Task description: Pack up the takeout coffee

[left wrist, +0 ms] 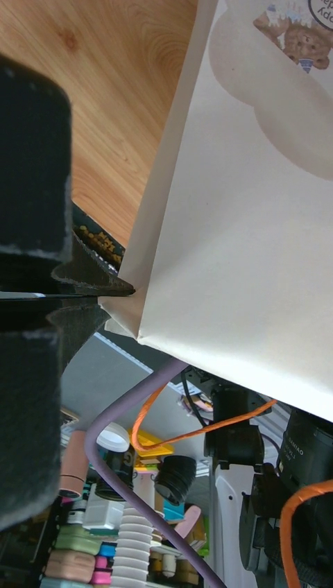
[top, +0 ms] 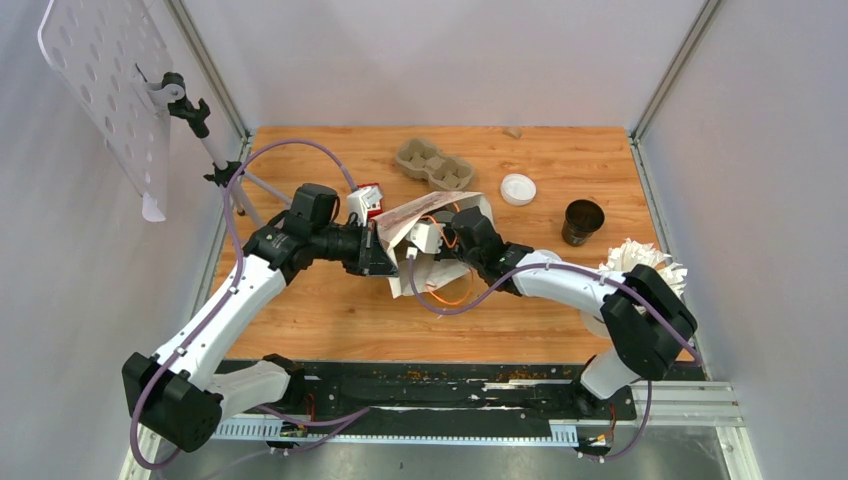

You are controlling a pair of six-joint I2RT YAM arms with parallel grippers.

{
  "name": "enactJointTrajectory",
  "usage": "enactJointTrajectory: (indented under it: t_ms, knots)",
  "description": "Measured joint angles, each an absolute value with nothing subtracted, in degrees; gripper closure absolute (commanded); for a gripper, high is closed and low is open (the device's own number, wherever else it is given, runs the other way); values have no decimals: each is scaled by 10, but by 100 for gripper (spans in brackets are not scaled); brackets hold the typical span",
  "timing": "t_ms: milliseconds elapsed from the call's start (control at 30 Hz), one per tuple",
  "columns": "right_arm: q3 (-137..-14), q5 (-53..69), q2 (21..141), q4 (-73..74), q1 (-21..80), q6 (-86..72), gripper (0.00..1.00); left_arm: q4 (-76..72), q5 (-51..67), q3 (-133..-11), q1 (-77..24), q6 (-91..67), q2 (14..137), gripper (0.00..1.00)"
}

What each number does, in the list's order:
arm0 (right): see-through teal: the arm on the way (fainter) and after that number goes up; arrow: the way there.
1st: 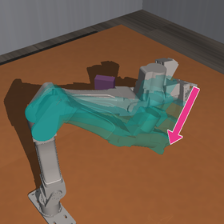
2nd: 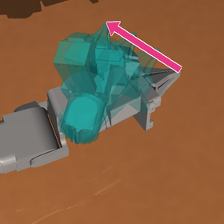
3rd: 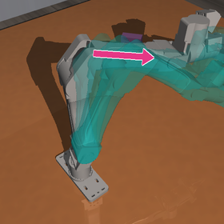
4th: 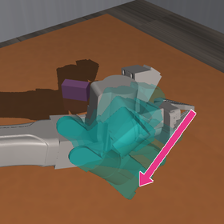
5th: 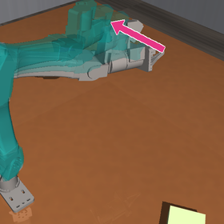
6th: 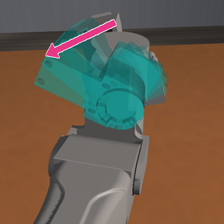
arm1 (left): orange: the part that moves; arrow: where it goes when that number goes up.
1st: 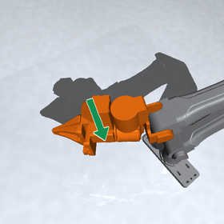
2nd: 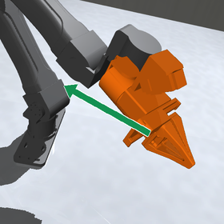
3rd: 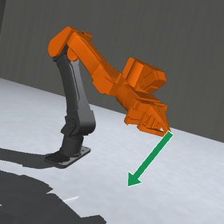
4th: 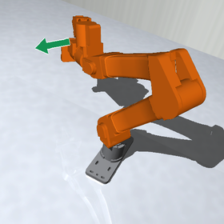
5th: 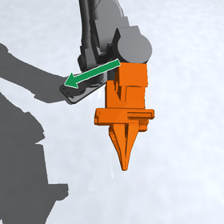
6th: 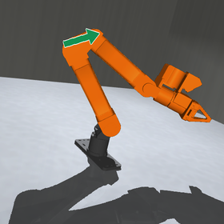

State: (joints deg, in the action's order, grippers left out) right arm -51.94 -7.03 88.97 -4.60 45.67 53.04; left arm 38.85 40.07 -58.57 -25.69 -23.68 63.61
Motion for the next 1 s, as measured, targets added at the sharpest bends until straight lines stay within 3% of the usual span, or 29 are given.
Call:
enactJointTrajectory:
  t_ms: [1000]
  knots:
    - [-541,-59,902,-31,448,522,98,375,409,-585,-258,-244,642,100]
